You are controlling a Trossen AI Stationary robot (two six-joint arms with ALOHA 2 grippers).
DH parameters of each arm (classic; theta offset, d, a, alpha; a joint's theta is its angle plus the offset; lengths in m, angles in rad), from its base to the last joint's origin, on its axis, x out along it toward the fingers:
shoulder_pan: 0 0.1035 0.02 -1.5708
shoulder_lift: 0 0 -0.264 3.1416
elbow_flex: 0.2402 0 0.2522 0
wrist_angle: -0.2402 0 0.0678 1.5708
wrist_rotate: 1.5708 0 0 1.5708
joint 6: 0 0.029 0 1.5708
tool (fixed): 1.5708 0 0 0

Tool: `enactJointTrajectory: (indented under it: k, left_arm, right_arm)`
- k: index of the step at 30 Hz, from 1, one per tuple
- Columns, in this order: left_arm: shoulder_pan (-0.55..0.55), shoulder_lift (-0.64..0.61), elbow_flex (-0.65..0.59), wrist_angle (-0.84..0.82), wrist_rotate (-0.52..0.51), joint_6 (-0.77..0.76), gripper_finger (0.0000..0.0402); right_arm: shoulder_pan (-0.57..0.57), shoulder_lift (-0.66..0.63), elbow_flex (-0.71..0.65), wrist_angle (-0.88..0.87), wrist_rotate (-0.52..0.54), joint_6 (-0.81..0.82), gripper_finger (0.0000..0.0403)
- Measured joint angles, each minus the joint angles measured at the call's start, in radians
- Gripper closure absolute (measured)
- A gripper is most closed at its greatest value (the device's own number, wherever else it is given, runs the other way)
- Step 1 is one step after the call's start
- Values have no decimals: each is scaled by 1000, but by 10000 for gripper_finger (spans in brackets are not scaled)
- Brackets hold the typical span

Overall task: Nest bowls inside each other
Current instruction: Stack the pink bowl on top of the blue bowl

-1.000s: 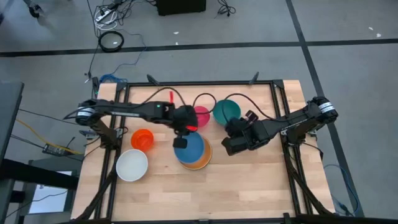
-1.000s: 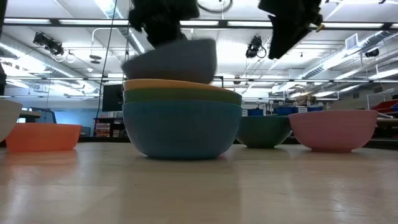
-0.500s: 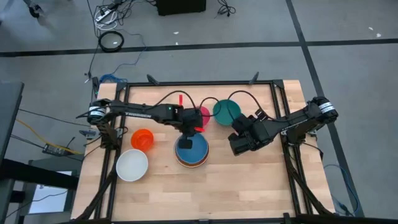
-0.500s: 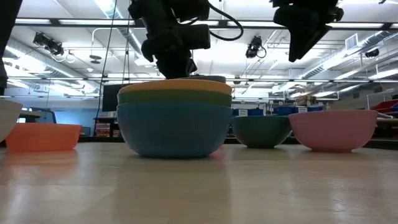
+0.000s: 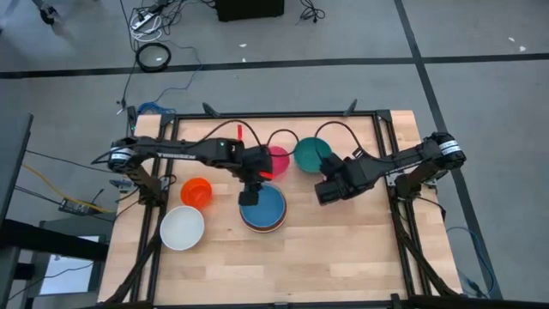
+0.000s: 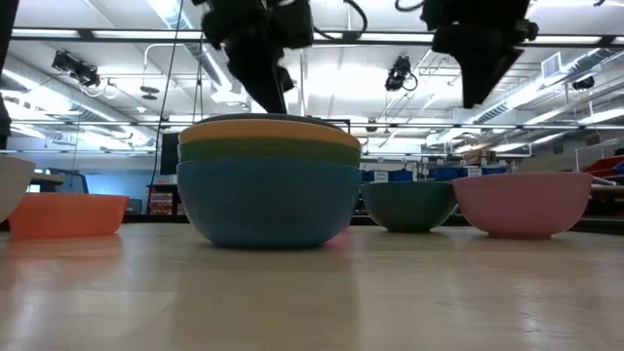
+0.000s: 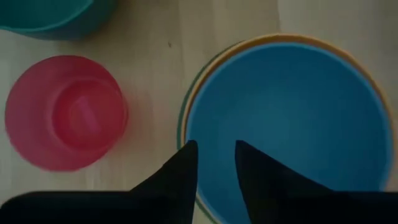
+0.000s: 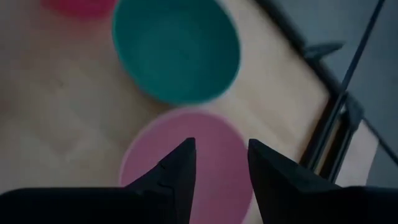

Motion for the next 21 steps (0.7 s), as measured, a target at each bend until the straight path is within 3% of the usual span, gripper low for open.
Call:
enactJointTrajectory:
  k: [9,16,21]
  left_arm:
    - [-49,-127,15,-84,1,-46,280]
    - [-54,-269,15,-196,-6,-167,280]
    - [-55,-390,15,-247,-8,-234,280]
  right_arm:
    - [-26,0,-101,35,-238,-32,244]
    - [-49,0,-191,251,-307,-65,203]
    - [-54,0,-238,330,-325,-67,198]
